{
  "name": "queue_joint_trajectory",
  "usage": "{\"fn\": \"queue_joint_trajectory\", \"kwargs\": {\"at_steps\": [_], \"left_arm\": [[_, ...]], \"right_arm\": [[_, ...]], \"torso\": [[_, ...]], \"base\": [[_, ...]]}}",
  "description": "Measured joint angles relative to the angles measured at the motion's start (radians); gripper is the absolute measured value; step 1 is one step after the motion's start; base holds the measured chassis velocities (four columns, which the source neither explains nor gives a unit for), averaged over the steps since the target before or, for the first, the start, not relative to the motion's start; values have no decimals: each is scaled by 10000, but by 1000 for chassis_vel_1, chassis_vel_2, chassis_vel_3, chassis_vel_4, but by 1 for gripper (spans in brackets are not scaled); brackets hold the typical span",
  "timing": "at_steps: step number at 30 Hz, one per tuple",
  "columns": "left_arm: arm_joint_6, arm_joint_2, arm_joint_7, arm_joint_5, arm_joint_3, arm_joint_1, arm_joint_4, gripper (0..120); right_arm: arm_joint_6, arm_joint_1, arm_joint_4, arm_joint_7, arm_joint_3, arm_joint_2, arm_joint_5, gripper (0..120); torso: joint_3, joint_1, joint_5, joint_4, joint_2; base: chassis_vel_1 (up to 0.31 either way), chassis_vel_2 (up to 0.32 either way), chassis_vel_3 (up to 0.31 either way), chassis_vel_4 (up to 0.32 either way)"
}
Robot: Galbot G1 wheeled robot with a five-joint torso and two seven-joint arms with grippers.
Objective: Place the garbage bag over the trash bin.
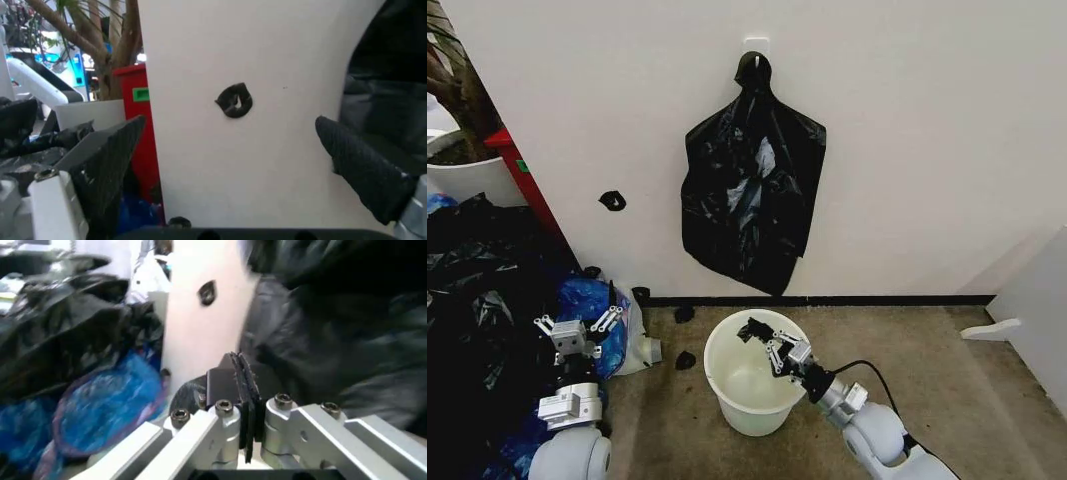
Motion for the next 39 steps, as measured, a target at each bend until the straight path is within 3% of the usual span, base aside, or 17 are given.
{"fn": "queue_joint_trajectory", "kwargs": {"at_steps": [3, 5, 7, 8, 11, 16, 18, 20, 26, 31, 39], "left_arm": [[-3, 3, 0, -9, 18, -77, 84, 100], [-3, 7, 0, -17, 20, -133, 145, 100], [-3, 7, 0, -17, 20, -133, 145, 100], [-3, 11, 0, -27, 23, -157, 180, 100], [-3, 15, -1, -33, 25, -207, 264, 100], [-4, 19, -2, -33, 28, -231, 297, 100], [-4, 27, -3, -31, 28, -257, 321, 100], [-4, 29, -3, -30, 28, -267, 337, 100], [-4, 8, -3, 6, 61, -348, 452, 100], [-12, 14, -3, 9, 43, -369, 489, 100], [-15, 43, -29, -31, -28, -429, 493, 100]], "right_arm": [[-46, 98, 132, 172, 141, 1, 225, 0], [-56, 153, 198, 208, 247, -17, 366, 10], [-56, 153, 198, 208, 247, -17, 366, 10], [-124, 198, 305, 308, 282, -20, 585, 16], [-970, 571, 1014, 1918, 173, 33, 1697, 31], [-1964, 1156, 1618, 3697, 149, 146, 2687, 46], [-2423, 1593, 1679, 4375, 315, 211, 2796, 57], [-2499, 1727, 1640, 4471, 355, 219, 2796, 58], [-2625, 2400, 1255, 4317, 163, 183, 3283, 85], [-2593, 2864, 1042, 4066, -61, 275, 3624, 98], [-2593, 3615, 478, 3855, -840, 517, 3427, 96]], "torso": [[0, 0, 0, 0, 0], [0, 0, 0, 0, 0], [0, 0, 0, 0, 0], [0, 0, 0, -1, 0], [0, 1, -1, -1, 0], [0, 1, -1, 0, 0], [1, 2, -1, 1, 0], [0, 1, -1, 0, 0], [1, 2, 0, -1, 0], [1, 2, -1, 0, 0], [1, 2, -1, 1, -1]], "base": [[0, 0, 0, 0], [0, 0, 0, 0], [0, 0, 0, 0], [0, 0, 0, 0], [0, 0, 0, 0], [0, 0, 0, 0], [0, 0, 0, 0], [0, 0, 0, 0], [0, 0, 0, 0], [0, 0, 0, 0], [0, 0, 0, 0]]}}
